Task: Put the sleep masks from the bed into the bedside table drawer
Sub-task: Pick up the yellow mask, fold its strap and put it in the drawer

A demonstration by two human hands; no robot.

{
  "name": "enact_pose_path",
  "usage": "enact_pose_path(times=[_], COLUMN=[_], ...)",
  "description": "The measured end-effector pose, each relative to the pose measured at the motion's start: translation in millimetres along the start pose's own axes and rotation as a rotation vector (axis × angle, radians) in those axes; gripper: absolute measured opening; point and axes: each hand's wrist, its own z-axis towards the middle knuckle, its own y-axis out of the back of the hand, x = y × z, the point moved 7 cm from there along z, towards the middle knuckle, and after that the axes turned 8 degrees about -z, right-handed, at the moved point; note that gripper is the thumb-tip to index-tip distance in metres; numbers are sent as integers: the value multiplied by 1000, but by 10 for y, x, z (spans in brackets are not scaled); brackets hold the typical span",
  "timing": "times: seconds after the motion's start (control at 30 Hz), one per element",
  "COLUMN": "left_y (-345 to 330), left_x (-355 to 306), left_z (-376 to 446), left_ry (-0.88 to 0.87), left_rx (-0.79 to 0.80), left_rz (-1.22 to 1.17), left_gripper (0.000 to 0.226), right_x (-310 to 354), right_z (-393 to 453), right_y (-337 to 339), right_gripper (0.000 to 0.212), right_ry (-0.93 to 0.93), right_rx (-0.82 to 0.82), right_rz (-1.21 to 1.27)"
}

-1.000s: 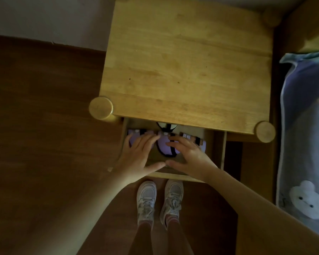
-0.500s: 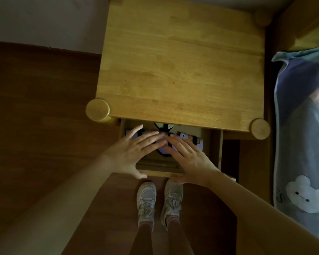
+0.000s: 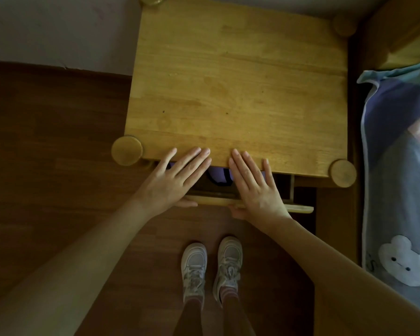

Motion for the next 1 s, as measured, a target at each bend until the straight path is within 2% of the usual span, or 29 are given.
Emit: enact_pose_path(times=[0.17,0.27,0.4,0.53,0.67,0.8,0.93,1.0], left_y=[-35,-31,14,70,10,-50,-49,-40], left_x=[3,38,20,-11,-69,-69,-72,-82], left_z=[71,96,204,298,349,419,471,470], left_ry=[-26,-26,-64,-72,-94,-76,-41,-35], left_rx=[-47,-121,-305,-468,-483,-478,-464,-452], left_rz=[-38,-46,-71,-36,-10,39,62,53], left_gripper=[82,68,35,11,12,25,29,26], right_x=[-16,-59,-113,-91,-81,-73,-83,-80], right_z=[55,79,122,186,220,288,325,312], right_y=[-14,-5,7,-19,24,125,174,172], right_gripper=[104,84,53,40,33,22,41,39], right_ry=[-35,-51,-42,-30,-56,-70,-82,-85], right_rx=[-73,-194,-420,-523,-601,-657,-673,-673], right_rz=[3,29,67,51,34,-4,-36,-45])
